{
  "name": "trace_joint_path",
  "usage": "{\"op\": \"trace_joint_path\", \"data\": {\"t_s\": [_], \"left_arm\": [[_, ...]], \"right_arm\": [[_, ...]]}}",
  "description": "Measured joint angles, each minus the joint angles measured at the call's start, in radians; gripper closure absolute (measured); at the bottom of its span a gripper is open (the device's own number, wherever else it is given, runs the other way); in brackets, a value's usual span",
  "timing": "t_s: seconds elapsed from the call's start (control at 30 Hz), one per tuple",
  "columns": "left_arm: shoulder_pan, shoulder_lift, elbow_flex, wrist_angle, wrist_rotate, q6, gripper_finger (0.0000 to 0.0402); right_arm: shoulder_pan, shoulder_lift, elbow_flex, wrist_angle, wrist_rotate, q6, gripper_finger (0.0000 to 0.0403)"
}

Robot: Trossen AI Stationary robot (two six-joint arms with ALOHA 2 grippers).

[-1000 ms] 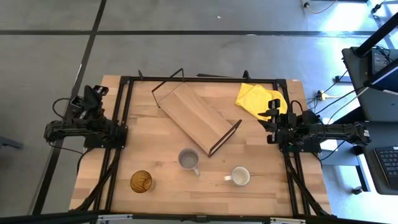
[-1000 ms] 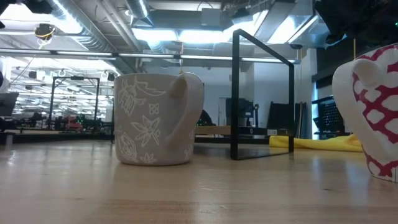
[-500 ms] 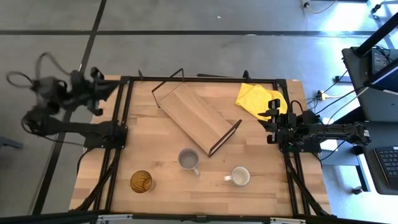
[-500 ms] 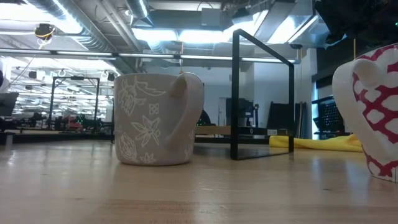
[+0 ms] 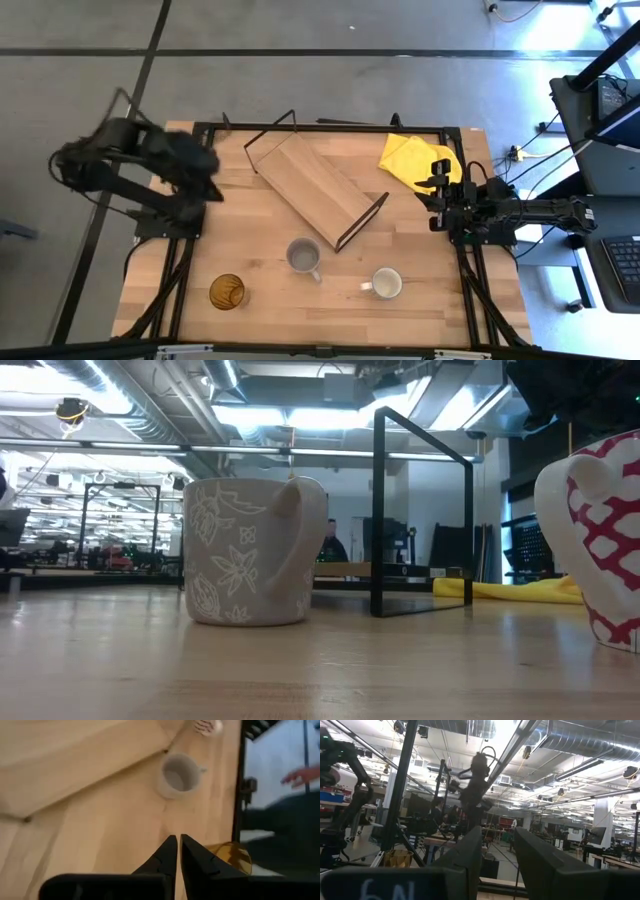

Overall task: Stack small to large cups/mugs on shelf
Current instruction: Put the yellow cup on the shelf

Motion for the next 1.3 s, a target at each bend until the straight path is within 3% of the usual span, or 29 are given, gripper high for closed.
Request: {"op": "trace_joint_path", "data": {"t_s": [0.1,0.23,0.33,0.6,0.7,0.9,1.2,1.3], "left_arm": [[-0.131,0.031,0.01,-0.107,-0.122,-0.072,0.0385],[-0.357,0.071,-0.031,-0.026,-0.257,-0.187,0.0385],[-0.521,0.123,-0.034,-0.083,-0.327,-0.259,0.0385],[-0.848,0.358,-0.07,-0.062,-0.32,-0.525,0.0385],[-0.871,0.456,-0.076,-0.08,-0.326,-0.603,0.0385],[-0.801,0.496,-0.073,-0.091,-0.338,-0.788,0.0376],[-0.778,0.486,-0.072,-0.09,-0.292,-0.956,0.0272],[-0.797,0.486,-0.072,-0.083,-0.294,-1.008,0.0256]], "right_arm": [[0.0,-0.001,0.0,0.0,0.0,-0.002,0.0286],[0.001,-0.002,0.0,-0.026,0.003,-0.001,0.0286],[0.001,-0.003,0.0,-0.033,0.005,-0.001,0.0286],[0.001,-0.002,0.0,-0.064,0.0,-0.001,0.0286],[0.0,-0.002,0.0,-0.064,0.0,-0.001,0.0286],[0.0,-0.002,0.0,-0.063,0.0,-0.001,0.0286],[0.0,-0.002,0.0,-0.063,0.0,-0.001,0.0286],[0.0,-0.002,0.0,-0.063,0.0,-0.001,0.0286]]}}
